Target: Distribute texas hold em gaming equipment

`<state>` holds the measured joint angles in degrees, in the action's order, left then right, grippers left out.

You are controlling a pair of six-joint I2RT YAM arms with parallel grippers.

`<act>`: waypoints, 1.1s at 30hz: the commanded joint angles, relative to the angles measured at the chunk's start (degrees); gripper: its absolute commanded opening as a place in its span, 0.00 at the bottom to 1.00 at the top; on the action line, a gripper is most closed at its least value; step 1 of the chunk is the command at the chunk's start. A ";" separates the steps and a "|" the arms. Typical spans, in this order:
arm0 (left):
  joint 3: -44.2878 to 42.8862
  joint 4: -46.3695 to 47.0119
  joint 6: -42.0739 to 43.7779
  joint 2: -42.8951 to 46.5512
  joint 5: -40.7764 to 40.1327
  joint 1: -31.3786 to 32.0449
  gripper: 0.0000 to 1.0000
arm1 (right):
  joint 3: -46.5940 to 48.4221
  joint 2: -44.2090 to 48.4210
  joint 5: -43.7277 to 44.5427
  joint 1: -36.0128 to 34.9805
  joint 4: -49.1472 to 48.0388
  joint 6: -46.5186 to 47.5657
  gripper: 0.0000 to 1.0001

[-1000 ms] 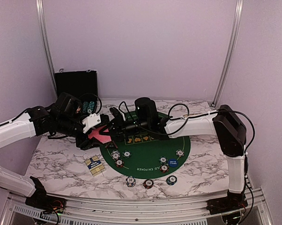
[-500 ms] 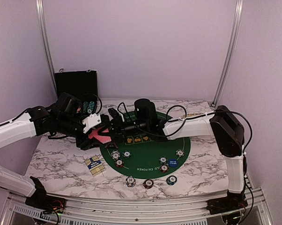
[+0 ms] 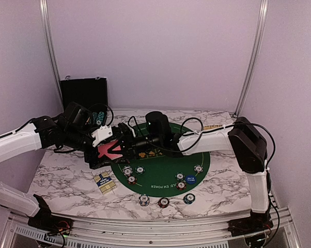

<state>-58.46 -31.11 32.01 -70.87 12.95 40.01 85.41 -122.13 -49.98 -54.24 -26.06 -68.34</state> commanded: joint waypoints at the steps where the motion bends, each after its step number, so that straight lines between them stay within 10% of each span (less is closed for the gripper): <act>1: -1.13 -0.08 0.17 0.02 -0.14 -0.11 0.99 | 0.90 1.14 -0.23 -0.48 -4.29 -1.76 0.00; 29: 0.87 2.49 3.35 0.58 -2.74 -0.13 0.60 | 2.05 0.46 0.96 -0.70 5.77 2.95 0.00; 33: 0.74 2.51 3.04 0.58 -2.53 -0.12 0.55 | 1.85 0.44 1.35 -0.47 6.50 3.37 0.19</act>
<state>-57.65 -30.22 34.96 -70.87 11.07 40.07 86.11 -122.15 -48.84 -54.48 -23.92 -67.26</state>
